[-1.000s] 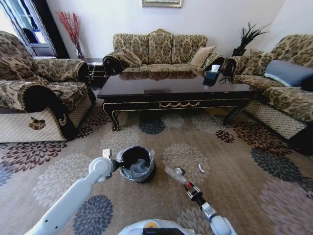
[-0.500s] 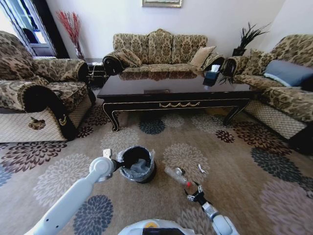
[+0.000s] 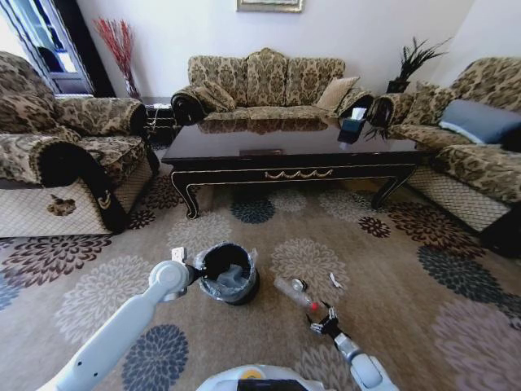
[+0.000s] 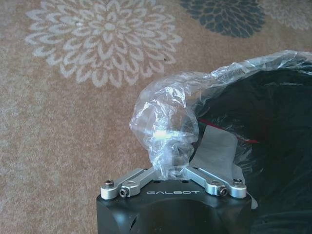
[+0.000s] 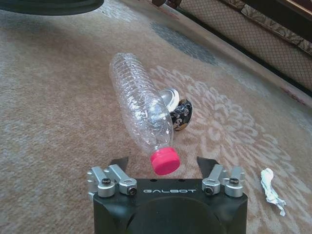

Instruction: Move to the front of the table and pick up the trash from the floor, then place it into the trash bin.

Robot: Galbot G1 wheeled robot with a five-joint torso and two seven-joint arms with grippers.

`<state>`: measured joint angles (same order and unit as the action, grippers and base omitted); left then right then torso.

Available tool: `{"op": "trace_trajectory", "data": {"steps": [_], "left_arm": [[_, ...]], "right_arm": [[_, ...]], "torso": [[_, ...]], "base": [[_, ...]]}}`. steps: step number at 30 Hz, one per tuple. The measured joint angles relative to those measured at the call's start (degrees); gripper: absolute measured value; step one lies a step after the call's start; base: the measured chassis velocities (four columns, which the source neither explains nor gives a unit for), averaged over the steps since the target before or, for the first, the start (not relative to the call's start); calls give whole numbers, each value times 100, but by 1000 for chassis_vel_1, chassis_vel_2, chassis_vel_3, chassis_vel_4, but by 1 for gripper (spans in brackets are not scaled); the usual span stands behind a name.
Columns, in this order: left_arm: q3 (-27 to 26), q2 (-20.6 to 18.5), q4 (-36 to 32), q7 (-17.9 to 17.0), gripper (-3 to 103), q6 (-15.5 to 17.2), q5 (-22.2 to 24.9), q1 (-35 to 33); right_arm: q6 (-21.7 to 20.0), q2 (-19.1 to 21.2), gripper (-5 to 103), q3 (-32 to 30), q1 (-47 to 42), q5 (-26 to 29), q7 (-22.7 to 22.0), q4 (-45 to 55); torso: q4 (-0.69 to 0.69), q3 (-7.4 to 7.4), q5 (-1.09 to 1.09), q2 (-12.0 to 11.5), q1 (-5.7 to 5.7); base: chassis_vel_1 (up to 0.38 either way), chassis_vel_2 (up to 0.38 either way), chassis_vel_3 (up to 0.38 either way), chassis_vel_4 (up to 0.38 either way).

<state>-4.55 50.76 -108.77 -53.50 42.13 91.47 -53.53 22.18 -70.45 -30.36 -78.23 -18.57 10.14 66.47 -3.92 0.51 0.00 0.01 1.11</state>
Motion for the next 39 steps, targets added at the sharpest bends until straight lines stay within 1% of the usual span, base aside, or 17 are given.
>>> {"op": "trace_trajectory", "data": {"steps": [1, 2, 4, 5, 6, 7, 10, 11, 12, 14, 15, 27, 34, 39], "left_arm": [[10, 8, 10, 2, 0, 0, 0, -1], [16, 17, 21, 3, 0, 0, 0, 0], [18, 22, 40, 4, 0, 0, -3, 13], [18, 22, 40, 4, 0, 0, -3, 13], [18, 22, 43, 4, 0, 0, -3, 24], [18, 19, 46, 5, 0, 0, 1, 38], [17, 12, 62, 7, 0, 0, 7, 67], [17, 12, 62, 7, 0, 0, 7, 67], [17, 12, 66, 8, 0, 0, 8, 68], [16, 20, 74, 8, 0, 0, 6, 65], [16, 27, 75, 8, 0, 0, 5, 60], [6, 18, 64, 10, 0, 0, 1, 50], [-30, 18, 77, 22, 0, 0, -8, 20], [-45, 29, 81, 26, 0, -1, -10, 36]], "right_arm": [[0, 5, 71, 4, 18, 5, -1, -22], [0, 9, 71, 12, 34, 8, -2, -40], [0, 17, 60, 27, 63, 12, -4, -70], [0, 17, 60, 27, 63, 12, -4, -70], [0, 20, 55, 35, 76, 12, -5, -85], [0, 24, 55, 38, 87, 13, -5, -96], [7, 48, 38, 48, 86, 13, -6, -110], [7, 48, 38, 48, 86, 13, -6, -110], [14, 51, 33, 51, 74, 11, -4, -111], [30, 49, 33, 50, 49, 7, -4, -108], [35, 44, 27, 45, 35, 5, -3, -102], [56, 6, 27, 3, -38, 8, -3, 37], [160, 0, 27, -173, -323, 55, 2, 436], [199, -2, 27, -394, -576, 252, 3, 869]], "torso": [[0, 0, 0, 0, 0], [-1, 0, 0, 0, 0], [-1, 0, 0, 0, 0], [-1, 0, 0, 0, 0], [0, 0, 0, 0, 0], [0, 0, 0, 0, 0], [0, 0, 0, 0, 0], [0, 0, 0, 0, 0], [0, 0, 0, 0, 0], [0, 0, 0, -1, 0], [-1, 0, 0, -1, 0], [0, 0, 0, -1, 0], [0, 0, 0, -1, 0], [0, 0, 0, -1, 0]], "base": [[0, 0, 0, 0], [0, 0, 0, 0], [0, 0, 0, 0], [0, 0, 0, 0], [0, 0, 0, 0], [0, 0, 0, 0], [0, 0, 0, 0], [0, 0, 0, 0], [0, 0, 0, 0], [0, 0, 0, 0], [0, 0, 0, 0], [0, 0, 0, 0], [0, 0, 0, 0], [0, 0, 0, 0]]}}
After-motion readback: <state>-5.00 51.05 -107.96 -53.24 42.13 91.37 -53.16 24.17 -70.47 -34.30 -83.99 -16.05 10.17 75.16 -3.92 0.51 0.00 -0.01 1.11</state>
